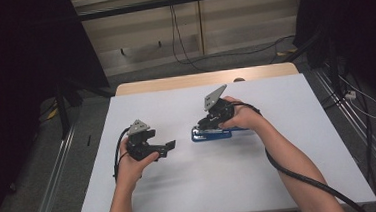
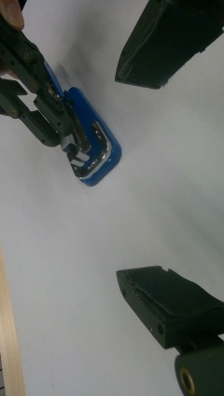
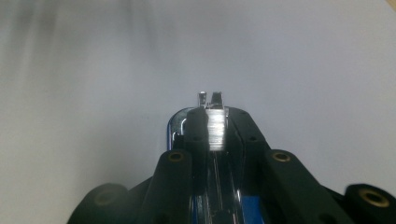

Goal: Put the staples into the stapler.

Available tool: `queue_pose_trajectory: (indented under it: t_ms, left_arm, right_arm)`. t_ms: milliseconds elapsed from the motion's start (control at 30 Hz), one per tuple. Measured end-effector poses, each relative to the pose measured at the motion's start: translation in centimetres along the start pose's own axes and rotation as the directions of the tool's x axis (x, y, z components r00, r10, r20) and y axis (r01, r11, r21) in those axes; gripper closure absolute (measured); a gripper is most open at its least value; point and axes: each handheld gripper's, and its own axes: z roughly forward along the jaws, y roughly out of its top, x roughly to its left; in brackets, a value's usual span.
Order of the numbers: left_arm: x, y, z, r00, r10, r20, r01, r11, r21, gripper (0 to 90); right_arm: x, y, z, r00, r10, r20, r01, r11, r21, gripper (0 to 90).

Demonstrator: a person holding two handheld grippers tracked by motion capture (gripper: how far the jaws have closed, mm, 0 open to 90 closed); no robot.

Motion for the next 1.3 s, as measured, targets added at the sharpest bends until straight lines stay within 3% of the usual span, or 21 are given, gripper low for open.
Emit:
queue_pose_trajectory:
  t_ms: [867, 1300]
  left_arm:
    - [0.08, -0.11, 0.09, 1.0, -0.004, 0.0, 0.004, 0.9999, 0.01, 6.0]
    - [0.08, -0.11, 0.08, 1.0, -0.006, 0.002, 0.006, 1.0, 0.007, 6.0]
  right_arm:
    - [0.04, 0.27, 0.25, 0.9997, -0.025, -0.008, 0.025, 1.0, -0.001, 79.9]
    - [-0.08, 0.26, 0.69, 0.9998, -0.013, -0.015, 0.013, 1.0, -0.003, 79.8]
